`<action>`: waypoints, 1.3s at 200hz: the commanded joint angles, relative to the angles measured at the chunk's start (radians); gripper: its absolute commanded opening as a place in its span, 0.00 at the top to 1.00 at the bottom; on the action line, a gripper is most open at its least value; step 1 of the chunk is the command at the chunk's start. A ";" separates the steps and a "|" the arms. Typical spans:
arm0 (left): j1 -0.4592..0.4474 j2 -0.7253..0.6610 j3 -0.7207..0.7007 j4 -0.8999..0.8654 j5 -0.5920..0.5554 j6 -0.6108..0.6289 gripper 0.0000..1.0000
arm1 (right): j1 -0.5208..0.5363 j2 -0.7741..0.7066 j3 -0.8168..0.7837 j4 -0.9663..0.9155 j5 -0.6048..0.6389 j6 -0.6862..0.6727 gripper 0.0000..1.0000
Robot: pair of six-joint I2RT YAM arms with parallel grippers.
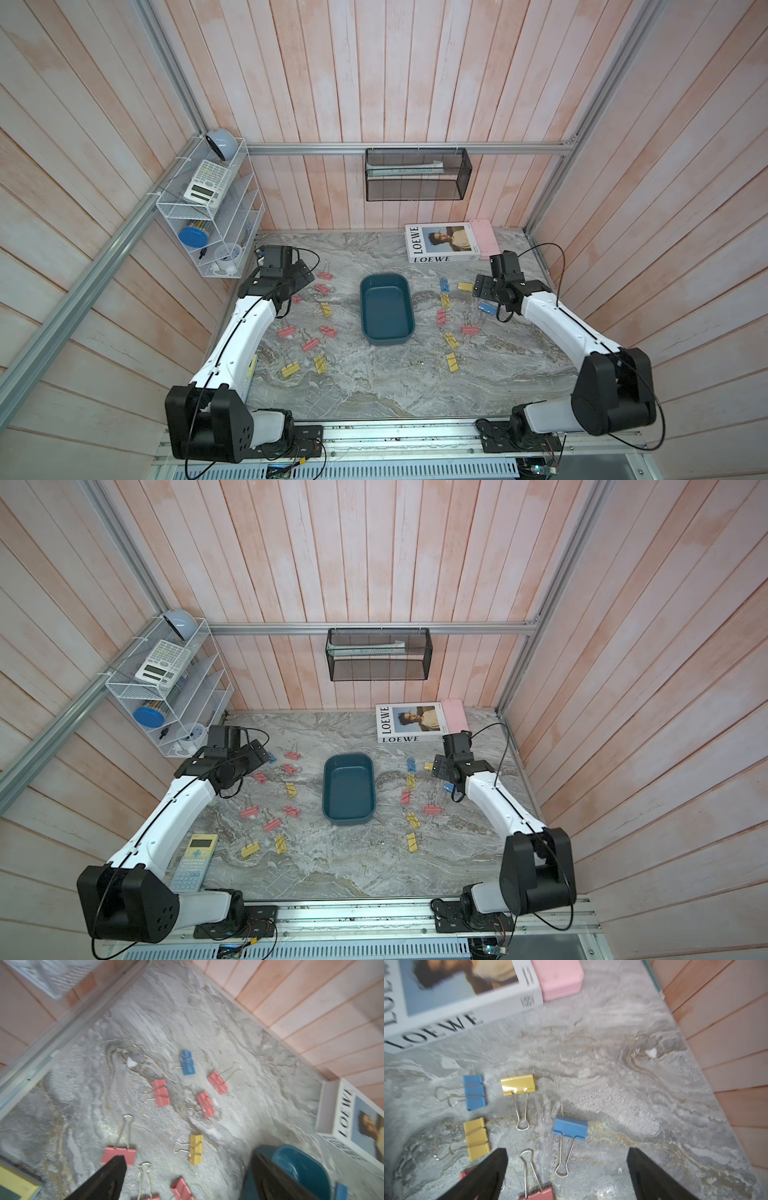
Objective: Take out the binder clips from the storage box
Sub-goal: Reset both arms
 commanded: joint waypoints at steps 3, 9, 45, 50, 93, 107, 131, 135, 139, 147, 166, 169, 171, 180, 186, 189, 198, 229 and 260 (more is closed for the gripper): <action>0.038 0.011 -0.084 0.195 -0.161 0.119 0.00 | -0.004 -0.082 -0.153 0.283 0.124 -0.110 0.02; 0.047 0.024 -0.111 0.239 -0.192 0.146 0.00 | -0.004 -0.105 -0.196 0.345 0.142 -0.138 0.02; 0.061 0.068 -0.302 0.542 -0.269 0.232 0.00 | -0.004 -0.147 -0.441 0.736 0.141 -0.266 0.02; 0.061 0.068 -0.335 0.598 -0.269 0.240 0.00 | -0.004 -0.138 -0.451 0.750 0.141 -0.267 0.02; 0.044 0.094 -0.645 1.278 -0.239 0.397 0.00 | -0.006 0.059 -0.497 0.943 0.234 -0.330 0.02; 0.039 0.135 -0.677 1.382 -0.185 0.421 0.00 | -0.007 0.101 -0.515 1.062 0.220 -0.370 0.02; 0.009 0.217 -0.699 1.504 -0.139 0.485 0.00 | -0.027 0.177 -0.544 1.208 0.148 -0.369 0.02; 0.006 0.230 -0.708 1.530 -0.128 0.492 0.00 | -0.028 0.193 -0.551 1.243 0.140 -0.374 0.02; 0.007 0.243 -0.721 1.559 -0.115 0.498 0.00 | -0.028 0.203 -0.560 1.284 0.137 -0.381 0.02; 0.007 0.246 -0.732 1.596 -0.096 0.506 0.00 | -0.028 0.213 -0.570 1.303 0.134 -0.383 0.02; 0.007 0.249 -0.730 1.594 -0.066 0.517 0.00 | -0.059 0.208 -0.596 1.317 0.037 -0.367 0.02; 0.007 0.247 -0.728 1.587 -0.059 0.519 0.00 | -0.065 0.216 -0.600 1.314 0.020 -0.359 0.02; 0.007 0.245 -0.726 1.580 -0.051 0.520 0.00 | -0.067 0.224 -0.603 1.326 0.010 -0.360 0.02; 0.008 0.245 -0.704 1.543 -0.041 0.521 0.00 | -0.071 0.262 -0.607 1.394 0.001 -0.366 0.02; 0.009 0.245 -0.699 1.527 -0.042 0.523 0.00 | -0.070 0.274 -0.605 1.409 -0.007 -0.375 0.02; 0.009 0.244 -0.700 1.531 -0.040 0.521 0.00 | -0.069 0.270 -0.601 1.394 -0.010 -0.375 0.02; 0.009 0.246 -0.701 1.535 -0.041 0.523 0.00 | -0.073 0.254 -0.590 1.341 -0.016 -0.370 0.02; 0.009 0.246 -0.703 1.536 -0.042 0.524 0.00 | -0.077 0.260 -0.589 1.353 -0.023 -0.369 0.02; 0.009 0.244 -0.703 1.536 -0.042 0.524 0.00 | -0.077 0.259 -0.588 1.352 -0.020 -0.367 0.02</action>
